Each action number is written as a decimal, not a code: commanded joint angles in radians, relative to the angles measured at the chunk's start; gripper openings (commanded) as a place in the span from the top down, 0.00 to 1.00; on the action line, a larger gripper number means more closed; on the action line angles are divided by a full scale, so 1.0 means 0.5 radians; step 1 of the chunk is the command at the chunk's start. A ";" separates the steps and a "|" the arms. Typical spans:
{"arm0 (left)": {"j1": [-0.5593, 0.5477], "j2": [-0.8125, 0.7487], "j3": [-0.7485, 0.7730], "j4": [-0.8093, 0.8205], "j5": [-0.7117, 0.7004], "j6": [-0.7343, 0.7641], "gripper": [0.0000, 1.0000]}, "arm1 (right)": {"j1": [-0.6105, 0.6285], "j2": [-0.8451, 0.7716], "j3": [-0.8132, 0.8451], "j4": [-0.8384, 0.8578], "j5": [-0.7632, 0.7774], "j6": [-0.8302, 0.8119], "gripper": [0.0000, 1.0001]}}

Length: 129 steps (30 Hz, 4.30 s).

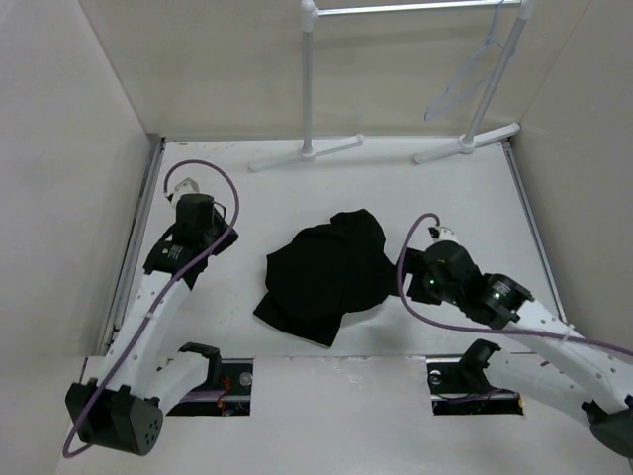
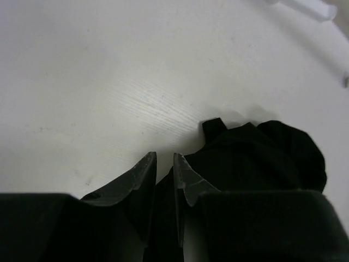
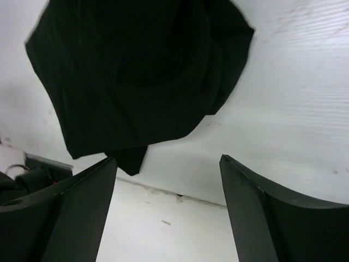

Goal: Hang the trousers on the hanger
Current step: Flatten out the trousers at the center of the board.

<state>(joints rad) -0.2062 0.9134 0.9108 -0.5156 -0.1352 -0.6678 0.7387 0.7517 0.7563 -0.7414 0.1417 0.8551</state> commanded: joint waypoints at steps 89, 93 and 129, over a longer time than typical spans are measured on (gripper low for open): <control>-0.641 0.486 -0.809 0.193 -0.180 -0.471 0.64 | -0.832 0.162 -0.181 0.019 0.018 -0.007 0.42; -0.611 0.493 -0.797 0.230 -0.220 -0.475 0.79 | -0.871 0.309 -0.200 0.390 -0.117 -0.041 0.62; 0.690 0.461 0.725 0.331 -1.175 0.308 0.94 | -1.708 0.416 0.899 0.795 -0.153 -0.167 0.93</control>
<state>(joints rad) 0.1371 1.0683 1.2755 -0.4309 -0.6868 -0.5415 0.0105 0.8841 1.2236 -0.5686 0.1909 0.7136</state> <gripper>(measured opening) 0.070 0.085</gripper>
